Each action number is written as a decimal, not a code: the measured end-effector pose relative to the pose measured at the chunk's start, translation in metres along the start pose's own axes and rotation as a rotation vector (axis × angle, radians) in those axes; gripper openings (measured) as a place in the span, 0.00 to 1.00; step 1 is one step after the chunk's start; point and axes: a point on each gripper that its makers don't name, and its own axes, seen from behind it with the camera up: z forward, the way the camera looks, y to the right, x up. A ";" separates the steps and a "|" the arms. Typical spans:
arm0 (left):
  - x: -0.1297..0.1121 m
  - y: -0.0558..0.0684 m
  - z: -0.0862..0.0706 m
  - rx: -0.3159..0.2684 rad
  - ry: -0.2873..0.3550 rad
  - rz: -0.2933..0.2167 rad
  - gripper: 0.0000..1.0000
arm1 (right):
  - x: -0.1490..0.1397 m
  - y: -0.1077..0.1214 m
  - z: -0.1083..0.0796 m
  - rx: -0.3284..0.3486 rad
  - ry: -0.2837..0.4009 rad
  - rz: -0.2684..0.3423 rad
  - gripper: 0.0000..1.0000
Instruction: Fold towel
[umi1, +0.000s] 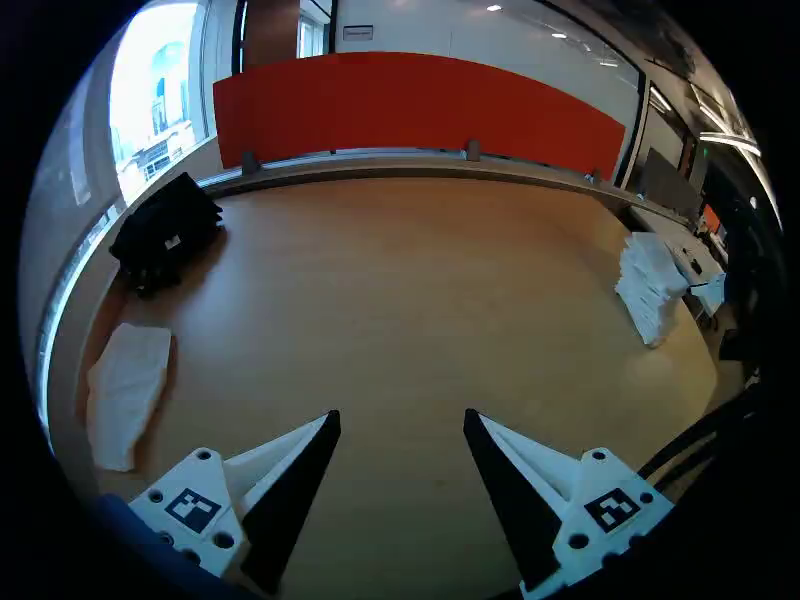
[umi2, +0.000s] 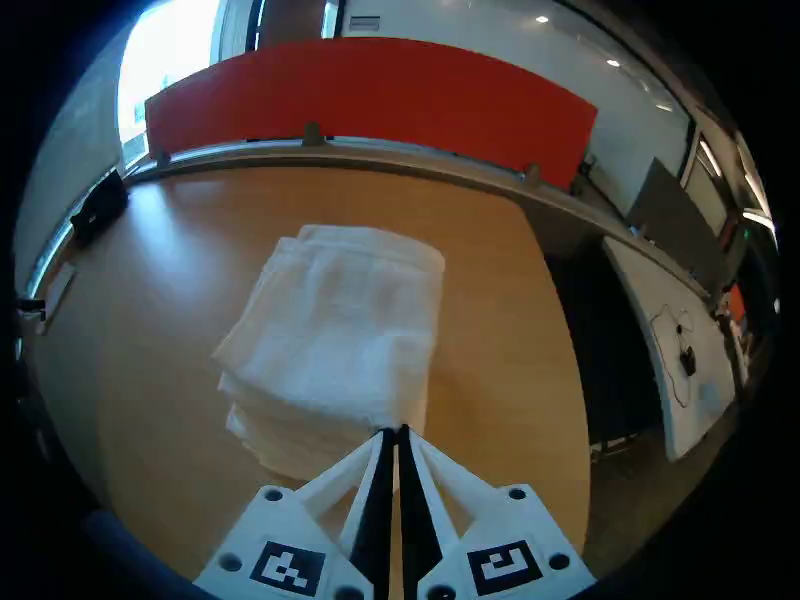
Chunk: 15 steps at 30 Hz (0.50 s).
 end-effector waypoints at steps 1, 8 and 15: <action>0.000 0.000 0.000 0.001 -0.001 0.000 0.91 | -0.003 0.000 0.002 0.000 -0.007 0.003 0.03; 0.000 -0.002 -0.001 0.004 -0.002 -0.005 0.92 | -0.013 0.001 0.015 -0.006 -0.039 0.022 0.03; 0.001 -0.003 0.000 0.006 -0.002 -0.003 0.92 | -0.013 0.004 0.017 -0.016 -0.041 0.031 0.05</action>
